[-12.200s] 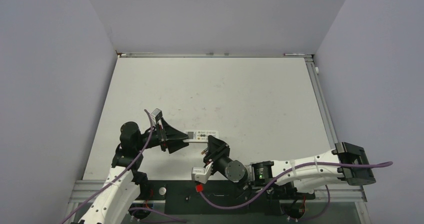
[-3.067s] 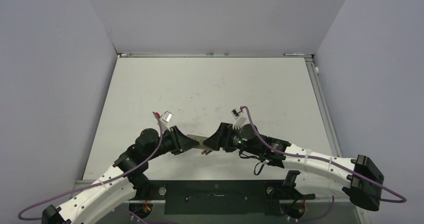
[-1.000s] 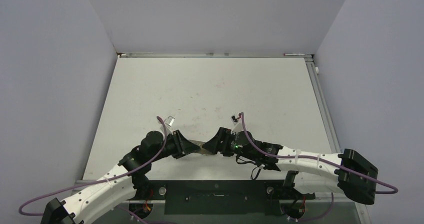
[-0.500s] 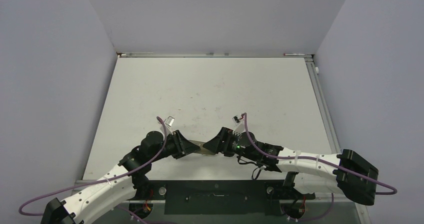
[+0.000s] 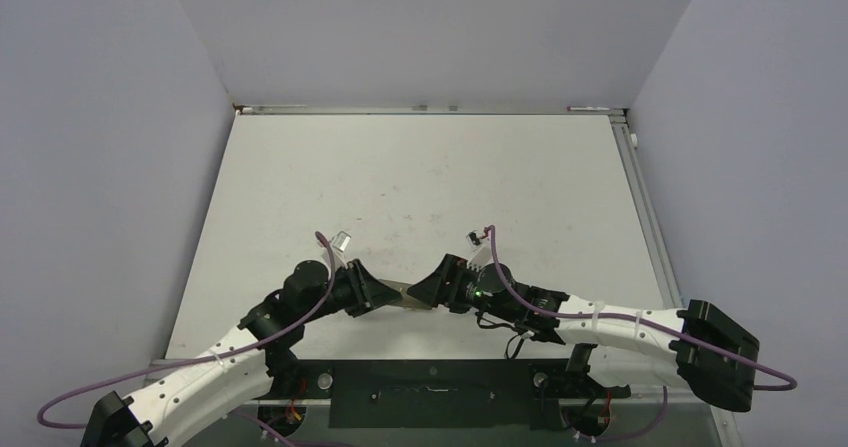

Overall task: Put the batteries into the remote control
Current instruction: Remove the battery cover from the remote control.

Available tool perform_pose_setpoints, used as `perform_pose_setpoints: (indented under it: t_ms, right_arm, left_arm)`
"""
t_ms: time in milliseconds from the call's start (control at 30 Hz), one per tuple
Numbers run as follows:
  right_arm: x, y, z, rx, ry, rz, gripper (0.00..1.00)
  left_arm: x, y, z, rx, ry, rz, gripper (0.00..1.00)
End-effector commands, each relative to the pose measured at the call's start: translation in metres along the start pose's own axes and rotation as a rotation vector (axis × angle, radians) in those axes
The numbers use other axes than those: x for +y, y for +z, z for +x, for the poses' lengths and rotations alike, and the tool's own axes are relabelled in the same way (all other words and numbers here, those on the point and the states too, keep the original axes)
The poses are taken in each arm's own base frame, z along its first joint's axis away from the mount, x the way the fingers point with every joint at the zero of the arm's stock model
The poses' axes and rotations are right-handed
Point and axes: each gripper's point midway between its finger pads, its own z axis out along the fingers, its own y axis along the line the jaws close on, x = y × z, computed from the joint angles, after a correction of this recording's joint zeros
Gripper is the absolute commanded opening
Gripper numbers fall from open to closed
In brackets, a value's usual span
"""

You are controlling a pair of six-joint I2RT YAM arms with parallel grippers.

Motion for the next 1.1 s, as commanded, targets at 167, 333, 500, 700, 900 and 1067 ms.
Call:
perform_pose_setpoints:
  t_ms: [167, 333, 500, 700, 900, 1067]
  right_arm:
    - [0.062, -0.016, -0.008, 0.000, 0.012, -0.225, 0.67]
    - [0.061, -0.017, -0.009, -0.005, 0.010, -0.223, 0.67]
    - [0.061, -0.019, -0.011, -0.014, 0.006, -0.221, 0.66]
    - [0.060, -0.022, -0.013, -0.028, 0.000, -0.214, 0.66]
    - [0.060, -0.023, -0.014, -0.031, -0.003, -0.212, 0.66]
    - [0.060, -0.023, -0.015, -0.036, -0.003, -0.211, 0.66]
  left_arm:
    - [-0.052, -0.003, -0.015, -0.032, 0.046, 0.152, 0.00]
    - [-0.048, 0.000, -0.014, -0.028, 0.048, 0.130, 0.00]
    - [-0.046, 0.001, -0.015, -0.027, 0.051, 0.119, 0.00]
    - [-0.044, 0.003, -0.015, -0.026, 0.055, 0.102, 0.00]
    - [-0.042, 0.005, -0.015, -0.024, 0.058, 0.090, 0.00]
    - [-0.040, 0.006, -0.014, -0.020, 0.060, 0.080, 0.00]
